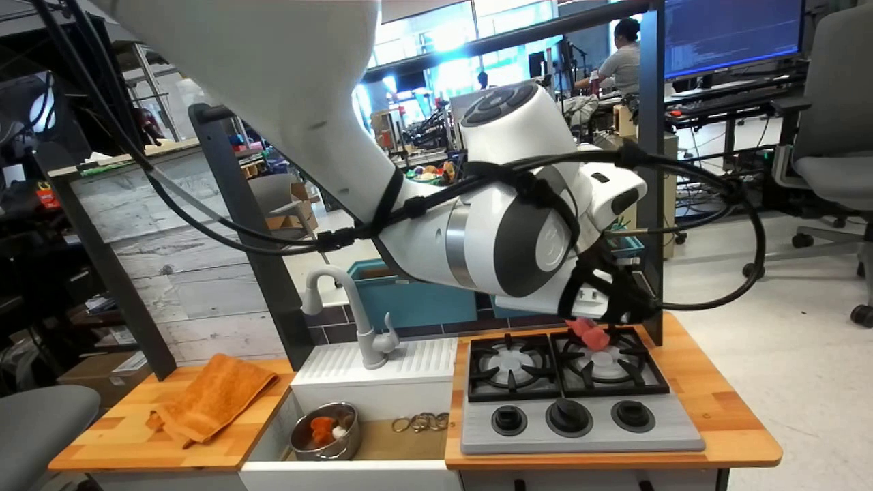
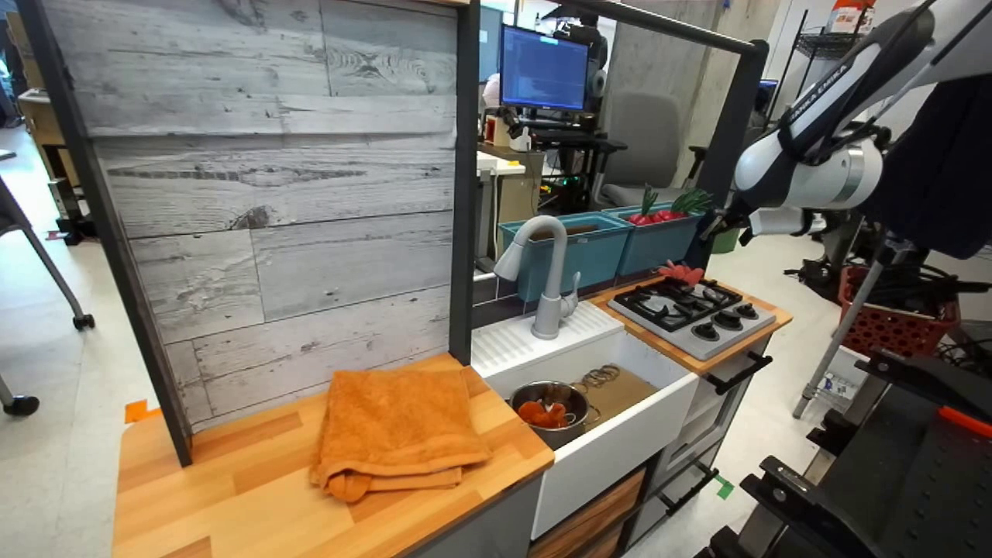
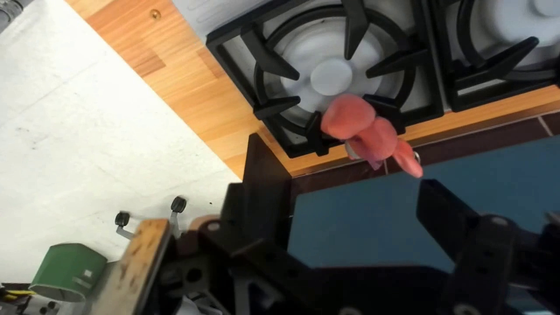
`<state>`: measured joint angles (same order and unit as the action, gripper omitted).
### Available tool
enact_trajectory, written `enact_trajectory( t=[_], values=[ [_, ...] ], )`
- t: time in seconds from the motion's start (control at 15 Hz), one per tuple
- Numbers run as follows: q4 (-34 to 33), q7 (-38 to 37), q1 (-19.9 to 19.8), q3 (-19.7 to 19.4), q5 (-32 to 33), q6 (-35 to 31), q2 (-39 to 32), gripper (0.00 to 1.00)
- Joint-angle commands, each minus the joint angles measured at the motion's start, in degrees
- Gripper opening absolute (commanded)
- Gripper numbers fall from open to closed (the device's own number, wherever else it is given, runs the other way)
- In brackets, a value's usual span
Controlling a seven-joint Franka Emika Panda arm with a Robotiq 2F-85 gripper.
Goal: Wipe the left side of the counter with the orange towel, place the plush toys on the stove inside the silver pot in the sink
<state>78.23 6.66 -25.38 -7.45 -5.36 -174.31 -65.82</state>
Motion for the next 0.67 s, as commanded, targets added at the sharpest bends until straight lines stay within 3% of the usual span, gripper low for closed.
enact_trajectory(
  t=[0.0, 0.13, 0.2, 0.27, 0.4, 0.6],
  values=[
    [-13.87, -0.97, -1.00, 2.37, -0.52, 7.09, -9.14, 1.00],
    [-18.60, -0.56, -1.27, 3.72, -0.72, 10.46, -12.39, 1.00],
    [-20.01, -2.00, -0.40, 2.60, -0.87, 13.06, -13.07, 1.00],
    [-12.61, -0.78, -0.12, 2.41, -0.44, 8.74, -9.18, 1.00],
    [-15.72, -1.36, -0.03, 2.41, -0.46, 10.73, -11.16, 1.00],
    [-18.35, -2.30, 0.56, 0.55, -0.03, 7.90, -13.06, 1.00]
  ],
)
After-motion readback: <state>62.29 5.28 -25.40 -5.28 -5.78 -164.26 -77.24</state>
